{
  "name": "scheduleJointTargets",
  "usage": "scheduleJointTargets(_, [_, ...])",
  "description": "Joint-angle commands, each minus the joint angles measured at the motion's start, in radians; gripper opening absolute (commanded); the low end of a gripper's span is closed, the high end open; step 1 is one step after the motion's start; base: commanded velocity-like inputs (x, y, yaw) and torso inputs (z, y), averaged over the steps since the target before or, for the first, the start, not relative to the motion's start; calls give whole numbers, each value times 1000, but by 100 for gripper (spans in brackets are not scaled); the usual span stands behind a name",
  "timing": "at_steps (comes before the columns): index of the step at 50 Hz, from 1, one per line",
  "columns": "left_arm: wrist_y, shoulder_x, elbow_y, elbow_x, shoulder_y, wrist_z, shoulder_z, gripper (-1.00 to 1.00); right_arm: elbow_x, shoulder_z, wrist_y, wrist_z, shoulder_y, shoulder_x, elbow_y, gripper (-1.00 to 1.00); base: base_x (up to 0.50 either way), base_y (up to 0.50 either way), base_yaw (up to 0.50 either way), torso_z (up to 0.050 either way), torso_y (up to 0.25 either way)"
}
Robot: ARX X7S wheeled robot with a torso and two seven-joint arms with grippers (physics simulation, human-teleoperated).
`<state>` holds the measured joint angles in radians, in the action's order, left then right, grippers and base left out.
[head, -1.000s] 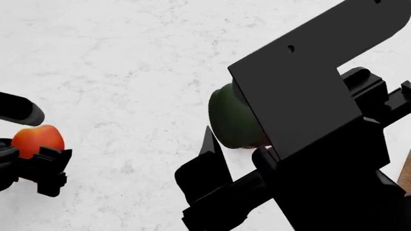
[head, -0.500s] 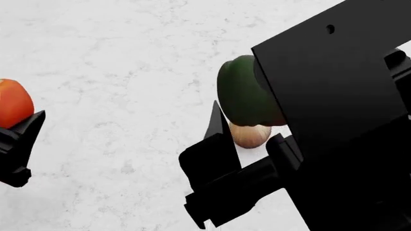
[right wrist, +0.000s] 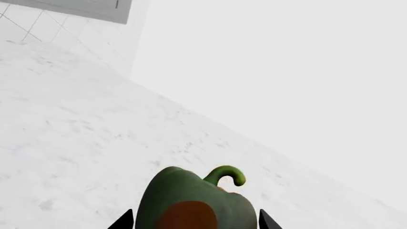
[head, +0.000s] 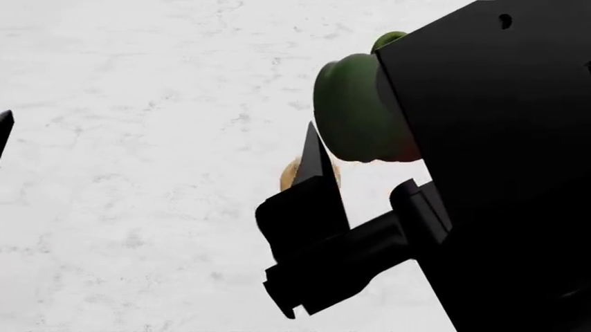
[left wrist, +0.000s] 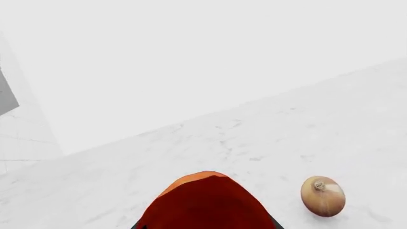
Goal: Place the avocado, onion, tomato and bell pepper on the cutting board.
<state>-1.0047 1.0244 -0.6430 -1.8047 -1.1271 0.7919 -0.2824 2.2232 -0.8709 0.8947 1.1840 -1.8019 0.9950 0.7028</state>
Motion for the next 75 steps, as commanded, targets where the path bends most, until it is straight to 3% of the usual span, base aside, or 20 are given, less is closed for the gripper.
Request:
scheduleJointTargets(1, [14, 9, -4, -26, -11, 18, 7, -100, -17, 10, 21, -5, -14, -1, -4, -100, 0, -500, 0, 0, 0])
scheduleJointTargets(38, [14, 11, 4, -31, -31, 22, -1, -100, 0, -5, 26, 5, -29, -25, -15, -100, -38, -484, 0, 0, 1])
scheduleJointTargets(46, [20, 17, -3, -28, -17, 19, 4, -100, -15, -7, 25, -1, -15, -25, -11, -100, -465, -185, 0, 0, 0])
scheduleJointTargets(66, [19, 18, -3, -17, -14, 10, 2, -100, 6, 15, 18, 5, -47, -3, -21, -100, 0, 0, 0, 0, 0])
scheduleJointTargets(75, [9, 8, 10, -3, -30, -1, -9, -100, 16, -27, 113, -33, -79, -13, -118, -100, 0, 0, 0, 0, 0])
